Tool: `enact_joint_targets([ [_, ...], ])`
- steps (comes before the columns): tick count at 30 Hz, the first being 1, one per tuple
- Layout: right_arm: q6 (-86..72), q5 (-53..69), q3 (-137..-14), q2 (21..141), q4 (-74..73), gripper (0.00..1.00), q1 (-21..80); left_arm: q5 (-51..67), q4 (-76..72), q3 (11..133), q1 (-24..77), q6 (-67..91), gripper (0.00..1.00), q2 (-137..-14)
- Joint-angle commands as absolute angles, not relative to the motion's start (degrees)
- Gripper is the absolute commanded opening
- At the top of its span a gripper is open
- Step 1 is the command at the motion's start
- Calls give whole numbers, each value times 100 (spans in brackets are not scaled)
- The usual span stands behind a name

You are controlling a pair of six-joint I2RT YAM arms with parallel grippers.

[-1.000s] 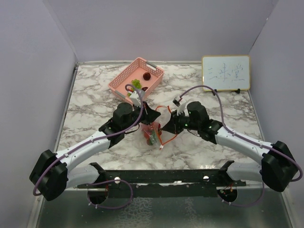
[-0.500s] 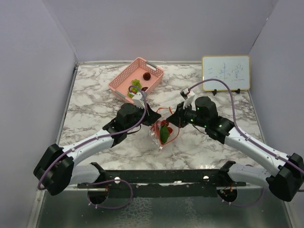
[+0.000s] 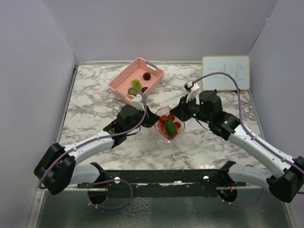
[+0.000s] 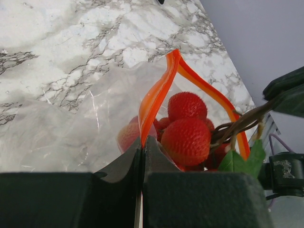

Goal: Open the zip-top bag and remove the fake food

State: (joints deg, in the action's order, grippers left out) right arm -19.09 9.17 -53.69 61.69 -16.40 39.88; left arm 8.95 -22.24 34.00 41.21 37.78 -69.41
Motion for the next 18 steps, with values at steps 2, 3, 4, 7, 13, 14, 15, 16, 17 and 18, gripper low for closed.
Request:
enact_joint_targets([
  [2, -1804, 661, -5813, 6009, -1399, 1, 3834, 789, -2460, 3253, 4122, 3833, 0, -7103],
  [3, -1804, 703, -5875, 6027, -1404, 1, 3820, 812, -2514, 3224, 4122, 3857, 0, -7136],
  [4, -1799, 717, -5932, 6055, -1418, 1, 3809, 835, -2581, 3191, 4122, 3882, 0, -7176],
  [7, -1781, 746, -6055, 6141, -1426, 1, 3759, 903, -2707, 3133, 4122, 3935, 0, -7277],
  [13, -1765, 825, -6273, 6347, -1339, 1, 3642, 863, -2720, 3081, 4122, 3890, 0, -7369],
  [14, -1759, 833, -6328, 6395, -1319, 1, 3628, 853, -2716, 3077, 4121, 3879, 0, -7380],
  [15, -1754, 847, -6385, 6436, -1296, 1, 3603, 848, -2716, 3064, 4118, 3884, 0, -7393],
  [16, -1756, 866, -6442, 6489, -1266, 1, 3577, 844, -2714, 3053, 4122, 3873, 0, -7401],
  [17, -1769, 882, -6505, 6539, -1244, 1, 3549, 832, -2716, 3031, 4122, 3874, 0, -7416],
  [18, -1771, 910, -6571, 6600, -1206, 1, 3512, 820, -2728, 3009, 4121, 3871, 0, -7429],
])
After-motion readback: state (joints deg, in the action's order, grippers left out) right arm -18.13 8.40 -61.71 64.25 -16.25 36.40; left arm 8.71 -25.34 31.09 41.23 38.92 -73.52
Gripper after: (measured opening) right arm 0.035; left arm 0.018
